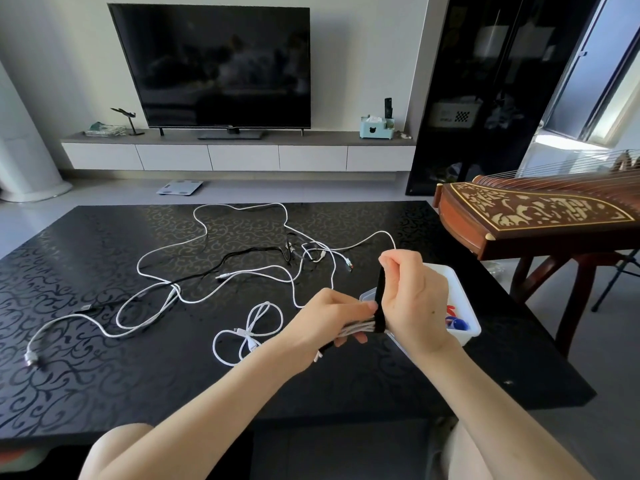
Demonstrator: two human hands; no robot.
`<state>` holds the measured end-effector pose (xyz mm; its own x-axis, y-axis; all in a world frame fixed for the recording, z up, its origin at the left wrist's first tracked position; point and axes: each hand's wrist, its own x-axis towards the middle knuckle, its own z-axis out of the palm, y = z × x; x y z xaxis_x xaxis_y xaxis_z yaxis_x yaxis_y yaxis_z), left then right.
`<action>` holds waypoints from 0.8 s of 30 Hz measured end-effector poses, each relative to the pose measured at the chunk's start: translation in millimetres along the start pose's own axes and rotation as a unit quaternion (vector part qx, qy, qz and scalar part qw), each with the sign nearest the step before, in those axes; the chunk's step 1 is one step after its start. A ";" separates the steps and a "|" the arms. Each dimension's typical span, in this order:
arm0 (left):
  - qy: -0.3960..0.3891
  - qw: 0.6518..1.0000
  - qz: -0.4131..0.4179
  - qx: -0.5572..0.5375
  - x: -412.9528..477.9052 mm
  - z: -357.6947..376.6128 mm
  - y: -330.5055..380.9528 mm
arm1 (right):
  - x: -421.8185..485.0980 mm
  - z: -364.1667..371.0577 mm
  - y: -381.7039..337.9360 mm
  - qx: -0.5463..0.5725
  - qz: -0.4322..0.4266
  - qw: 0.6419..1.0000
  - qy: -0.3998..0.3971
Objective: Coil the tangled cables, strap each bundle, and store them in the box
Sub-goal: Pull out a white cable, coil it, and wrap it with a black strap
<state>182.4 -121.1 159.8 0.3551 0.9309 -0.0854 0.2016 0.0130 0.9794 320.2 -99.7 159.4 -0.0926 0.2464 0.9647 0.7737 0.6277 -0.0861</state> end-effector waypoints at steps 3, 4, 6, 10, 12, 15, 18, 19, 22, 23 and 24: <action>-0.027 0.995 -0.027 -0.093 0.5 1.2 2.4 | 4.0 -5.1 4.3 0.021 -0.007 0.999 0.026; -0.022 0.991 -0.039 -0.125 1.2 2.9 3.2 | 5.9 -5.9 4.8 0.026 -0.006 0.999 0.033; 0.003 0.983 -0.057 -0.177 2.5 7.3 4.5 | 8.5 -6.5 5.3 0.038 -0.010 0.999 0.035; 0.073 0.981 -0.055 -0.169 6.3 12.0 5.6 | 6.6 -9.6 5.3 0.100 0.021 0.995 -0.017; 0.102 0.982 -0.049 -0.148 7.4 11.6 5.9 | 1.6 -14.6 4.5 0.148 0.085 0.984 -0.057; 0.125 0.984 -0.030 -0.122 9.0 10.7 7.7 | -8.6 -20.8 6.2 0.193 0.142 0.963 -0.119; 0.143 0.984 -0.022 -0.106 10.3 12.3 10.1 | -13.7 -20.5 8.3 0.163 0.146 0.968 -0.125; 0.147 0.983 -0.023 -0.105 10.7 13.5 10.5 | -14.3 -19.0 7.6 0.160 0.163 0.966 -0.118; 0.129 0.982 -0.042 -0.131 12.0 21.8 11.1 | -13.9 -12.4 -0.6 0.141 0.215 0.962 -0.093; 0.128 0.980 -0.054 -0.142 13.4 24.5 11.5 | -13.0 -10.8 -1.8 0.109 0.208 0.969 -0.078; 0.130 0.977 -0.071 -0.150 15.0 26.4 12.2 | -12.3 -9.7 -1.4 0.069 0.185 0.978 -0.065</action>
<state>214.3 -116.6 165.6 0.0906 0.9730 -0.2124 -0.0597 0.2182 0.9741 326.4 -110.9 150.1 0.0915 0.5613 0.8225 0.6786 0.5693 -0.4640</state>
